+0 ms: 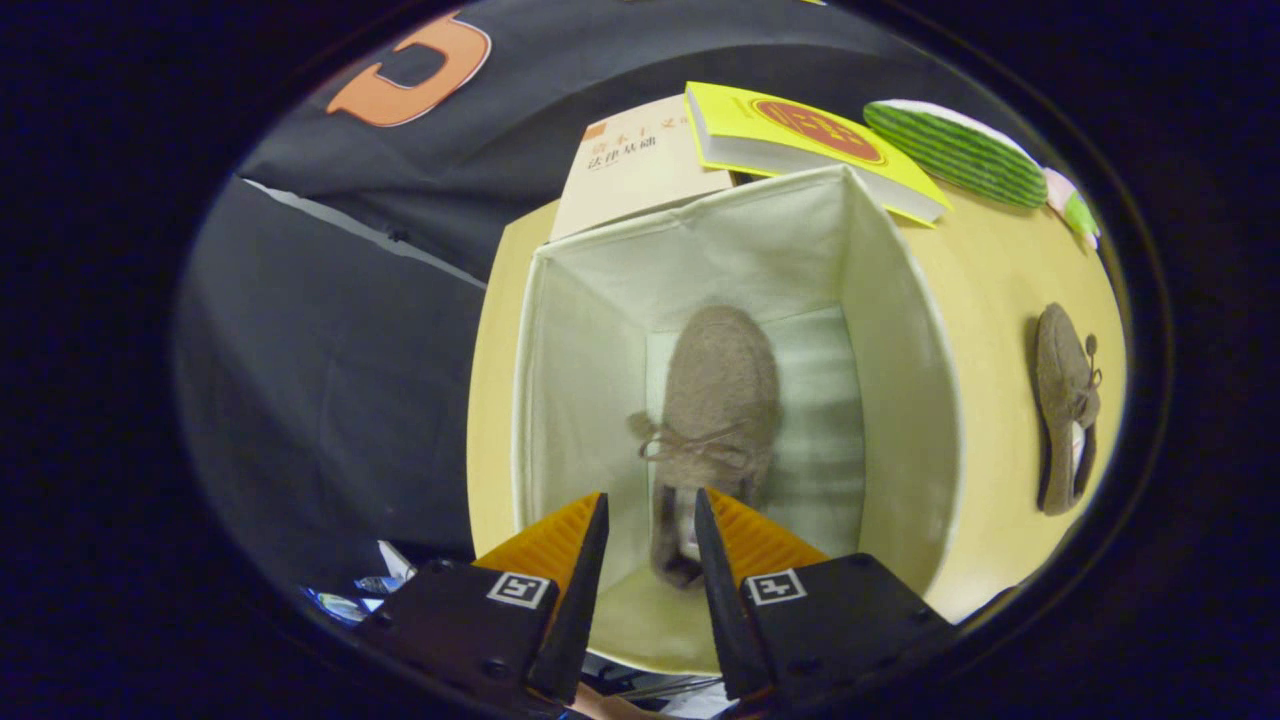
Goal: Open the storage box then place both shoes into the box .Put the left shoe in first, then the right shoe, with the right side of both shoes facing outward in a uniform manner.
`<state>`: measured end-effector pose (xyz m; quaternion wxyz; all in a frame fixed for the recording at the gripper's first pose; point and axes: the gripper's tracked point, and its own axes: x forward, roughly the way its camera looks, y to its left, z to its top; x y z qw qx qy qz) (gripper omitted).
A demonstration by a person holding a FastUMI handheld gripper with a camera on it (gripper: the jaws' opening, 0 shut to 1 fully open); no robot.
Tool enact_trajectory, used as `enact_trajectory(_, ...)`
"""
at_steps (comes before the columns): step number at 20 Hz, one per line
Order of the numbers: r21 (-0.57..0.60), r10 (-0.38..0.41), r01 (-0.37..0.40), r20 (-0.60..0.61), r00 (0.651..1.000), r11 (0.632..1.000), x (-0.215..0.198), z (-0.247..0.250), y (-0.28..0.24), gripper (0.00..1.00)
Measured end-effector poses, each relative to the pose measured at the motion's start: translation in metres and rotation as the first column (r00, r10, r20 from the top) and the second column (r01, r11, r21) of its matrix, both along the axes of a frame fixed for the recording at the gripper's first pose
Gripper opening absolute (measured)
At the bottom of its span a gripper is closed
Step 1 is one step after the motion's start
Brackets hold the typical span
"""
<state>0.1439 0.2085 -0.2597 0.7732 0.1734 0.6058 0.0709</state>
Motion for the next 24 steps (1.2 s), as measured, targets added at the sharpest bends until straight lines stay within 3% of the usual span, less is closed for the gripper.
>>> enact_trajectory(8, -0.168, 0.123, -0.096, 0.16, 0.979, 0.981, -0.012, 0.058, -0.02, 0.6)
enact_trajectory(17, -0.166, 0.14, -0.103, 0.225, 0.964, 0.981, -0.05, 0.099, -0.051, 0.61)
enact_trajectory(24, -0.202, 0.123, -0.065, 0.288, 0.95, 0.977, -0.064, 0.123, -0.109, 0.61)
